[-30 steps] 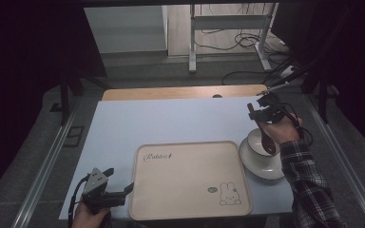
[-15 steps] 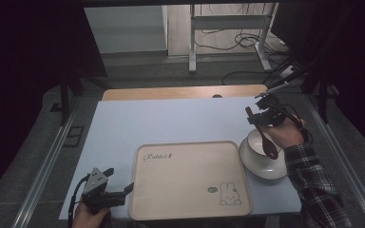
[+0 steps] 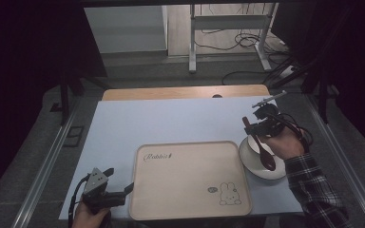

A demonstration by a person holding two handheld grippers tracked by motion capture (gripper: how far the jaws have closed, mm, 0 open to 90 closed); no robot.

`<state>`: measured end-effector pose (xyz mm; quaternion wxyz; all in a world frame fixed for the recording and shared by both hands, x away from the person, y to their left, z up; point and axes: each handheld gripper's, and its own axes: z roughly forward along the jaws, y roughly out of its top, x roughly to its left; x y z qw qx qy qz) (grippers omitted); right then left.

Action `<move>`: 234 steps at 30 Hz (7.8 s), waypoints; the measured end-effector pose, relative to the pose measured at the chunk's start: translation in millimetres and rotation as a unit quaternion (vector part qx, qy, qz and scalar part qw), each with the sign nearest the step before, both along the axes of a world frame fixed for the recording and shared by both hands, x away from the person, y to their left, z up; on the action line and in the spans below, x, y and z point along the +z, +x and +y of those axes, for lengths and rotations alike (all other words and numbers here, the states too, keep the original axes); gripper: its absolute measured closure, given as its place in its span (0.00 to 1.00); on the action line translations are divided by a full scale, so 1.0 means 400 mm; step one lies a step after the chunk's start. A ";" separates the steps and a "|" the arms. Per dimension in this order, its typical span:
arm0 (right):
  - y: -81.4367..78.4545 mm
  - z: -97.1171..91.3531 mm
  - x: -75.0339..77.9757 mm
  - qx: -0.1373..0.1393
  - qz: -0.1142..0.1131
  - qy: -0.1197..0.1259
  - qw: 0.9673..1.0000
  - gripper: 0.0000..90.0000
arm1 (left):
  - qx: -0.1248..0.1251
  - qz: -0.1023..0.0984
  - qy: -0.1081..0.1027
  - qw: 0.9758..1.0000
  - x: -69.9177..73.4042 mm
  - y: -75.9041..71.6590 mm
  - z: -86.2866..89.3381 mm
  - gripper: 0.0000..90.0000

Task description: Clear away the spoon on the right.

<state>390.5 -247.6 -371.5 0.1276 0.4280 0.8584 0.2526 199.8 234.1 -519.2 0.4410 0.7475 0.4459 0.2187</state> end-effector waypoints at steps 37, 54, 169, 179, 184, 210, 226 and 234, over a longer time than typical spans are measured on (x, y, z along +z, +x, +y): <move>-0.139 0.134 -0.121 0.053 0.094 0.007 0.994 0.85 | 0.000 0.000 0.001 1.000 0.000 0.002 -0.002 0.08; -0.139 0.154 -0.214 0.035 0.108 0.026 0.993 0.85 | -0.003 -0.001 0.003 1.000 0.001 0.003 -0.004 0.08; -0.178 0.063 -0.278 0.048 -0.071 0.065 0.994 0.47 | -0.017 -0.012 -0.018 1.000 0.001 -0.002 0.005 0.08; -0.185 0.058 -0.261 0.050 -0.087 0.071 0.992 0.39 | -0.018 -0.013 -0.017 1.000 0.001 -0.003 0.005 0.08; -0.190 0.053 -0.255 0.048 -0.091 0.077 0.992 0.34 | -0.017 -0.013 -0.018 1.000 0.001 -0.003 0.004 0.08; -0.221 0.030 -0.233 0.058 -0.119 0.087 0.987 0.10 | -0.021 -0.016 -0.011 1.000 0.001 -0.004 0.001 0.07; -0.240 0.010 -0.220 0.054 -0.131 0.088 0.986 0.04 | -0.023 -0.017 -0.009 1.000 0.001 -0.004 0.000 0.07; -0.251 -0.004 -0.219 0.051 -0.135 0.085 0.986 0.03 | -0.023 -0.017 -0.010 1.000 0.001 -0.004 0.000 0.07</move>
